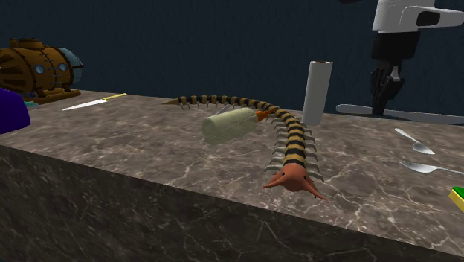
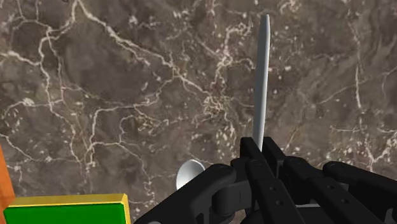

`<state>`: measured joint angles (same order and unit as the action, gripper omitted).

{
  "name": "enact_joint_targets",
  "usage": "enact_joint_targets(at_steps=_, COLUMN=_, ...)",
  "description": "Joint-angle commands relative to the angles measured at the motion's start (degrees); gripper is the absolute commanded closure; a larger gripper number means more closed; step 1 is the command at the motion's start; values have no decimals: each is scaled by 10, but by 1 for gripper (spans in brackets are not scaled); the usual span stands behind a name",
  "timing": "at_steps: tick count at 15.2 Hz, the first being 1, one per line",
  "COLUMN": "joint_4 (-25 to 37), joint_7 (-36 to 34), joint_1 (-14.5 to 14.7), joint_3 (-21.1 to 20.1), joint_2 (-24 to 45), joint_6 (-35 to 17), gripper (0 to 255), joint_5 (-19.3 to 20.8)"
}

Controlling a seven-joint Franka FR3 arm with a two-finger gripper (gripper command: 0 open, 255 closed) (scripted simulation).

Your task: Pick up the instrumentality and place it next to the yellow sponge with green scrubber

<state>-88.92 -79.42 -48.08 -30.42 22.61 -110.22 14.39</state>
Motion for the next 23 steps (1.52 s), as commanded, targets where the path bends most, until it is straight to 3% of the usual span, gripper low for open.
enact_joint_targets(at_steps=1, joint_4=4, joint_7=0, joint_1=2, joint_3=3, joint_2=12, joint_6=-7, gripper=255, joint_5=6)
enact_joint_targets(at_steps=16, joint_4=-61, joint_7=-20, joint_1=5, joint_3=16, joint_2=49, joint_6=-104, gripper=255, joint_5=32)
enact_joint_targets(at_steps=23, joint_4=-61, joint_7=-20, joint_1=5, joint_3=16, joint_2=49, joint_6=-104, gripper=255, joint_5=32)
